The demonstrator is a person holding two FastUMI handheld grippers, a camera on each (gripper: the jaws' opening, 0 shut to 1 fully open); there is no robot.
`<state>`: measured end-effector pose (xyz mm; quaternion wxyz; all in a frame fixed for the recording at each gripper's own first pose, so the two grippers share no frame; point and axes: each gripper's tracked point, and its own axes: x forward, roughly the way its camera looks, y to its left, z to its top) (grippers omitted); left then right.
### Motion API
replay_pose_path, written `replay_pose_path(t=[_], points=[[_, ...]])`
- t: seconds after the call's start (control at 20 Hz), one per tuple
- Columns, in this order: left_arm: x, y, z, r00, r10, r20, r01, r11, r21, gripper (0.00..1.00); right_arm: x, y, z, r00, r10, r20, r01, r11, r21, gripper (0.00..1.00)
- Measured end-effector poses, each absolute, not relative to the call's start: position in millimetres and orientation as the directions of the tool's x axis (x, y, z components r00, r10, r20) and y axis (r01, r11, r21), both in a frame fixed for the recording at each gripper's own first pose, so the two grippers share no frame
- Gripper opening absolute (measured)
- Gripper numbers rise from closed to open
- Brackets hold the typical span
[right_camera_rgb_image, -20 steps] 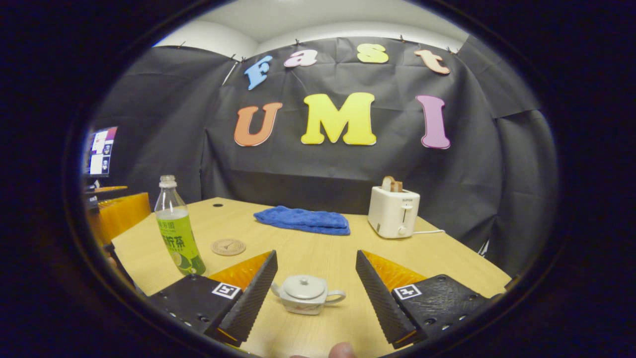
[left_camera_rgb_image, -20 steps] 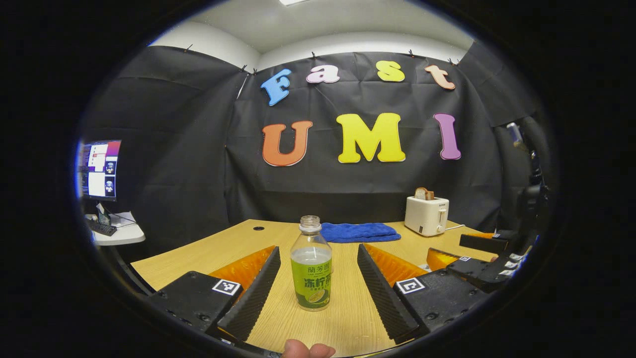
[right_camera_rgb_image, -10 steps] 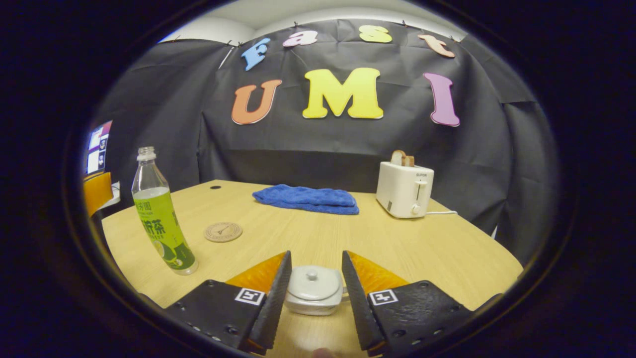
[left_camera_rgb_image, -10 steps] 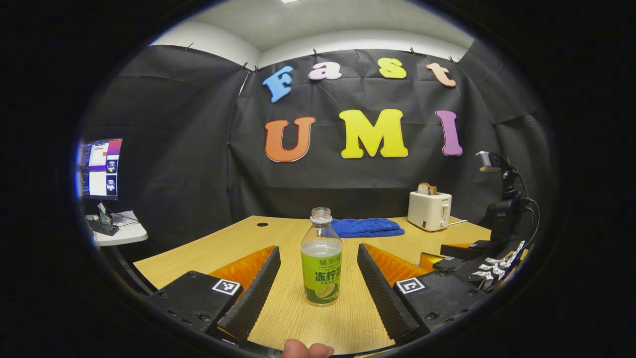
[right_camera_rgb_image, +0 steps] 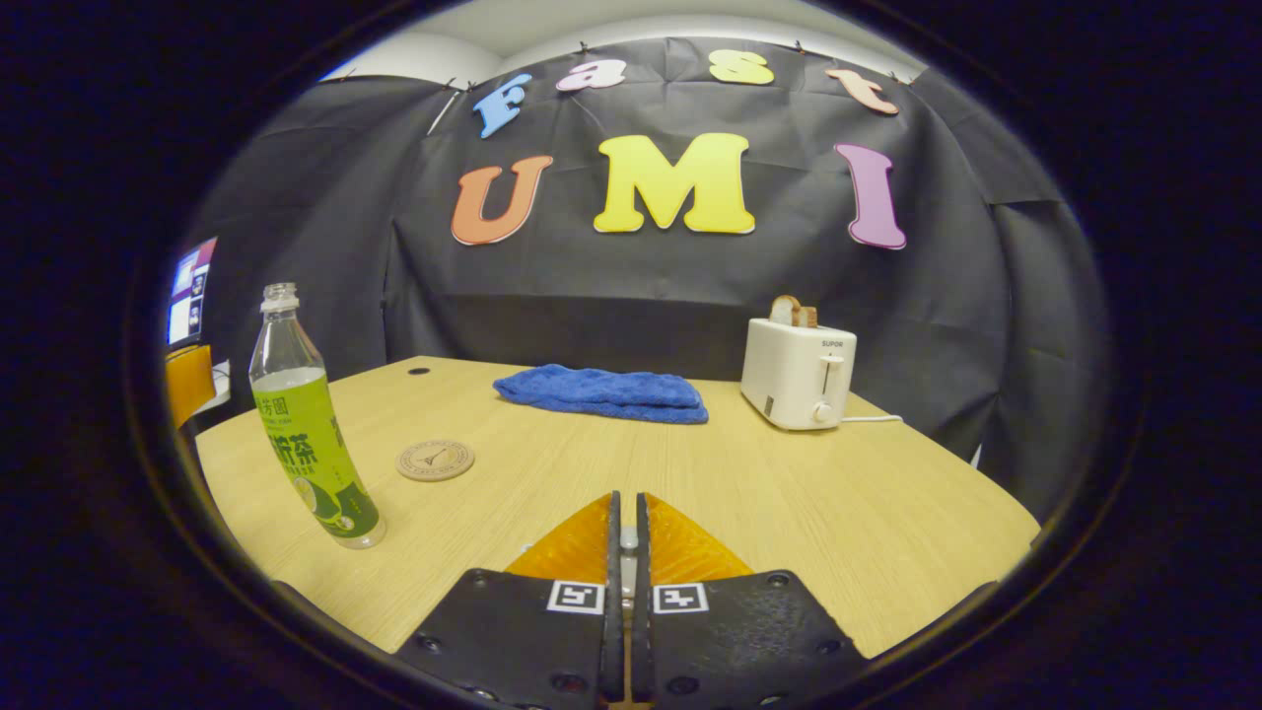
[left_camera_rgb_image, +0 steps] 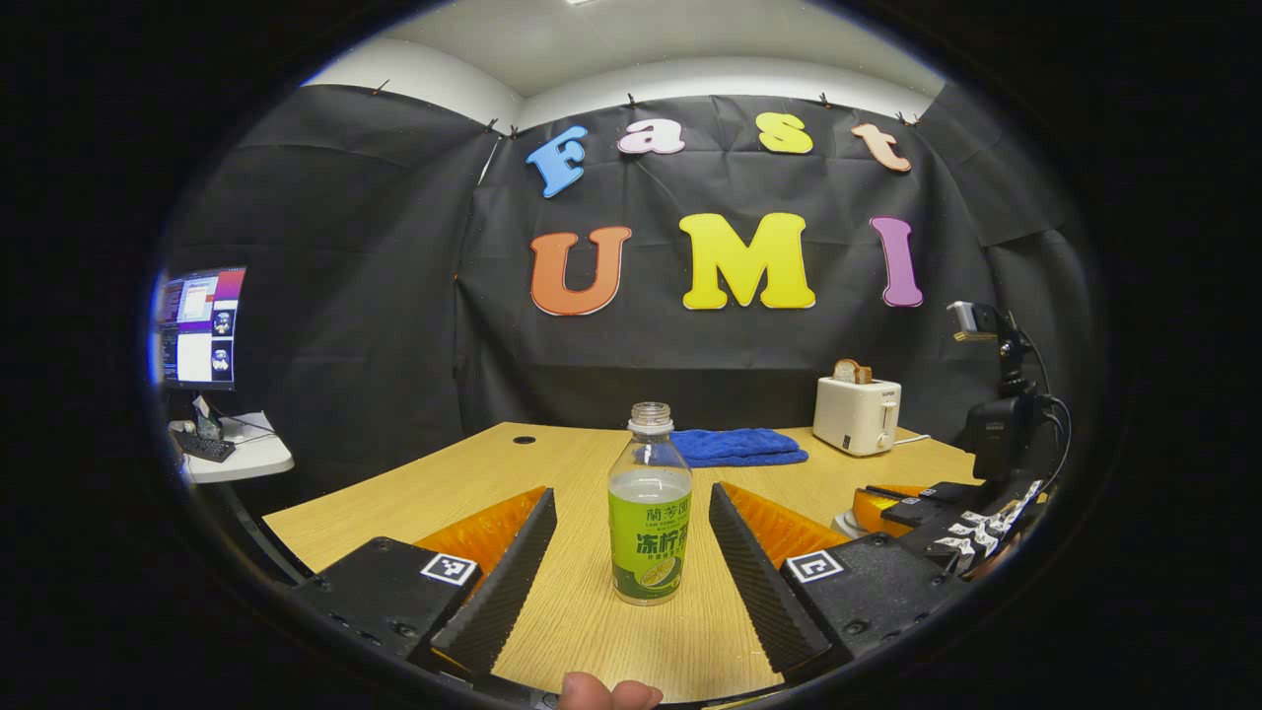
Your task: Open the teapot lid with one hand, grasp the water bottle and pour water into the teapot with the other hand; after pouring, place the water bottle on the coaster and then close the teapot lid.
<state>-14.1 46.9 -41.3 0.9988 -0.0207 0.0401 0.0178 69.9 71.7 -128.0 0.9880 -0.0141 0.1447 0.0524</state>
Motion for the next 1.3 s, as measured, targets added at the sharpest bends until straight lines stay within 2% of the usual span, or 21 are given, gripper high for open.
replay_pose_path(t=[0.05, 0.15, 0.4, 0.45, 0.9, 1.3], points=[[-13.8, 46.3, -42.4, 0.996, 0.031, -0.083, -0.035, 0.998, -0.043, 0.98, 69.4, 71.1, -130.1, 0.951, 0.103, -0.292, -0.112, 0.994, -0.014, 0.0], [-13.2, 46.2, -46.7, 0.995, 0.026, -0.093, -0.03, 0.999, -0.043, 0.98, 70.6, 70.8, -125.2, 0.951, 0.116, -0.288, -0.12, 0.993, 0.002, 0.0], [-9.2, 44.7, -64.2, 0.99, 0.018, -0.138, -0.023, 0.999, -0.036, 0.98, 69.0, 66.6, -104.6, 0.962, 0.124, -0.244, -0.121, 0.992, 0.03, 0.02], [-7.7, 43.9, -66.6, 0.989, 0.015, -0.146, -0.022, 0.999, -0.042, 0.98, 69.3, 64.9, -100.6, 0.964, 0.121, -0.238, -0.119, 0.993, 0.022, 0.0], [22.6, 37.0, -106.9, 0.974, -0.003, -0.226, -0.012, 0.998, -0.064, 0.98, 44.2, 42.3, -67.6, 0.976, 0.116, -0.185, -0.121, 0.993, -0.016, 0.0], [41.8, 37.1, -130.6, 0.959, -0.01, -0.283, -0.017, 0.996, -0.092, 0.98, 38.3, 21.7, -62.3, 0.979, 0.085, -0.184, -0.093, 0.995, -0.038, 0.0]])
